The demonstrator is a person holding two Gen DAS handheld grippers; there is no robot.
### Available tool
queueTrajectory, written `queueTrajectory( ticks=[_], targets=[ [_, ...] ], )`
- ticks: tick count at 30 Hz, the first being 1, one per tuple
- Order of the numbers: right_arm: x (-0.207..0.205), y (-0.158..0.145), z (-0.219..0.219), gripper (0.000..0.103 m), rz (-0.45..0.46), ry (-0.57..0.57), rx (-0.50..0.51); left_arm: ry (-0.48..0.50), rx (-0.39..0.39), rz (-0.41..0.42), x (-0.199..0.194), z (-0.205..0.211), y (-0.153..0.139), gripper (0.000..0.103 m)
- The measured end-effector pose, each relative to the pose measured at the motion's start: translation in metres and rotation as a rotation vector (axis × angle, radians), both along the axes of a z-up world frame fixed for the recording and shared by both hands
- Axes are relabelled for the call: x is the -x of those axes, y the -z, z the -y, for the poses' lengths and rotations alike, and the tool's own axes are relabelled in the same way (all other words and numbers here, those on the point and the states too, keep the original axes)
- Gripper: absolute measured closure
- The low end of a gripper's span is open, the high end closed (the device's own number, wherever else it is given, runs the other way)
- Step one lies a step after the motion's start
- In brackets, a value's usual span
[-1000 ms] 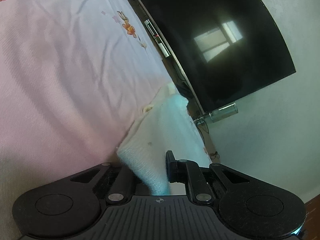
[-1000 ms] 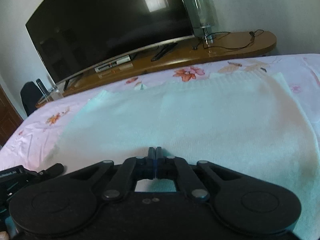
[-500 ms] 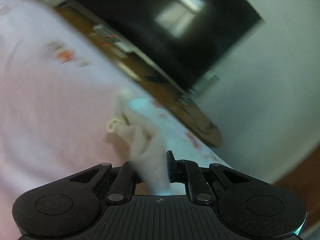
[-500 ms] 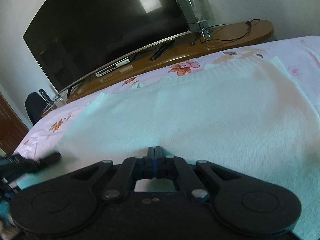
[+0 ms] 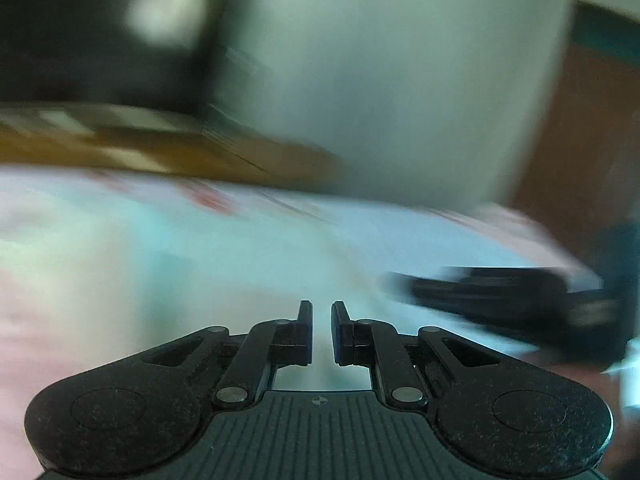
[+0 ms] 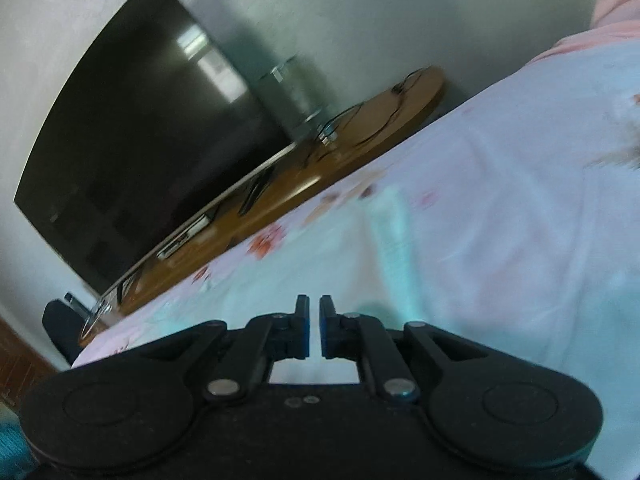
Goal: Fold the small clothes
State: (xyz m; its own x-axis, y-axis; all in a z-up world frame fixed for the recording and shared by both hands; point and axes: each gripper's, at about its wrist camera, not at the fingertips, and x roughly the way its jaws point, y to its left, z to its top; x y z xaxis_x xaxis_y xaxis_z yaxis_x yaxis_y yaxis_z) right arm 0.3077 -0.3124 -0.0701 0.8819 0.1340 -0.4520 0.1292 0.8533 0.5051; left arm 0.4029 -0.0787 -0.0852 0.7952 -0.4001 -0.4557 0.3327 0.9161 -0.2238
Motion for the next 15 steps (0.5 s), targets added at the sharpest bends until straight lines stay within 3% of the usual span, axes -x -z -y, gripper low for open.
queueTrajectory(
  ticks=[2, 3, 4, 6, 8, 11, 13, 15],
  targets=[
    [0.013, -0.004, 0.004, 0.084, 0.011, -0.021, 0.023, -0.157, -0.015, 0.0, 0.013, -0.024, 0.006, 0.075],
    [0.014, -0.003, 0.003, 0.084, 0.011, -0.029, 0.028, -0.209, -0.012, 0.013, 0.015, -0.036, 0.009, 0.039],
    [0.014, -0.002, 0.001, 0.084, 0.003, -0.043, 0.03, -0.249, -0.029, 0.047, 0.017, -0.043, 0.01, 0.019],
    [0.006, 0.005, -0.015, 0.084, 0.002, -0.105, 0.015, -0.277, -0.028, 0.056, 0.012, -0.056, 0.008, 0.019],
    [-0.009, 0.009, -0.041, 0.084, -0.004, -0.16, 0.027, -0.261, 0.046, 0.038, 0.001, -0.066, 0.003, 0.019],
    [-0.039, 0.021, -0.081, 0.088, -0.077, -0.189, 0.062, -0.262, 0.046, 0.002, -0.021, -0.068, 0.002, 0.019],
    [-0.051, 0.028, -0.096, 0.09, -0.087, -0.21, 0.052, -0.277, 0.002, -0.049, -0.039, -0.059, 0.004, 0.019],
    [-0.053, 0.032, -0.104, 0.09, -0.088, -0.18, 0.077, -0.285, -0.081, -0.044, -0.049, -0.037, 0.002, 0.019]
  ],
)
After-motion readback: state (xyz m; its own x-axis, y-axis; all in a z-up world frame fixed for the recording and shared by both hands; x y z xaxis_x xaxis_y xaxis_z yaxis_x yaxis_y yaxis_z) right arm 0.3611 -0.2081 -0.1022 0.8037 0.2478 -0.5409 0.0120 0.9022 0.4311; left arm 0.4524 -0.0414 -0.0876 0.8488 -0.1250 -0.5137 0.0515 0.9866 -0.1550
